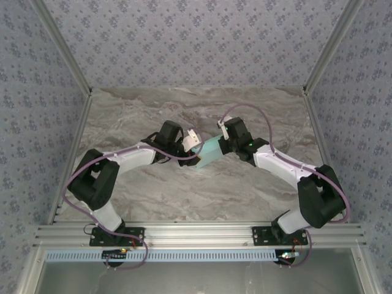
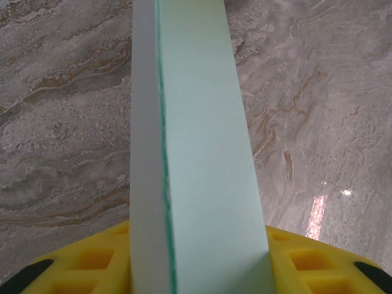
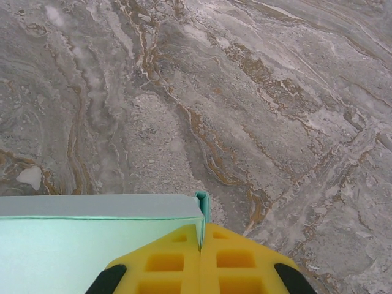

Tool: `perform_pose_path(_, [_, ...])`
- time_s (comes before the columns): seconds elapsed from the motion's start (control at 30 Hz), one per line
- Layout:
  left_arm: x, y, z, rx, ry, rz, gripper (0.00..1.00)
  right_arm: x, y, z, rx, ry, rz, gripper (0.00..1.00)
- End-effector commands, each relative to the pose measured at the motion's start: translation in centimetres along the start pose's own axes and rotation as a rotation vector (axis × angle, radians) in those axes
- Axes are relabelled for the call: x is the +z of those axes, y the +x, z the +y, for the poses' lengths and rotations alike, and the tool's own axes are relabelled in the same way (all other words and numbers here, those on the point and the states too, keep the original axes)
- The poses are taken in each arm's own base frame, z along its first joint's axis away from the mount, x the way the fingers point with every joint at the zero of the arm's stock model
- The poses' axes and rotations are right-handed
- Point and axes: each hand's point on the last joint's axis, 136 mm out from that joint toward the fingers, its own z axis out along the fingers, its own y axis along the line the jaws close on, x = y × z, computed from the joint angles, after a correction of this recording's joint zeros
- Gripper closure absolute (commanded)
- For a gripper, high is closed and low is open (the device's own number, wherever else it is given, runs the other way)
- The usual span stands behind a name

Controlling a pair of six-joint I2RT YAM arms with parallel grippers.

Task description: Fold the paper box

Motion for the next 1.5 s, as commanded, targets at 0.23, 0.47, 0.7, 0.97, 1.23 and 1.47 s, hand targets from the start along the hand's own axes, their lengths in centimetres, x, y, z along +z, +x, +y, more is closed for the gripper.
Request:
perform_pose_path(0.23, [-0.2,1.7,3.9,-0.086,-0.129,0.078,0.89,-0.3,5.5,0.9,0.021,-0.095,0.161,0.99])
perform_pose_path(0.47, [-0.2,1.7,3.9,-0.083,-0.126,0.082,0.89,-0.4,6.8,0.8,0.04,-0.074,0.16,0.99])
perform_pose_path(0.7, [-0.3,1.3,3.9,-0.082,-0.124,0.074,0.88,-0.4,7.3,1.6,0.081,-0.084,0.125,1.0])
perform_pose_path(0.97, [-0.8,0.1,3.1,-0.102,-0.082,0.041,0.74,-1.0,5.8,1.0,0.122,-0.029,0.108,1.0])
perform_pose_path(1.23, [-2.1,-1.7,2.2,-0.121,-0.061,-0.038,0.49,-1.8,4.9,1.3,0.126,0.016,0.101,1.0])
perform_pose_path(1.47, [-2.8,-1.9,1.8,-0.142,-0.062,-0.057,0.42,-2.1,4.6,1.5,0.116,0.037,0.093,1.0])
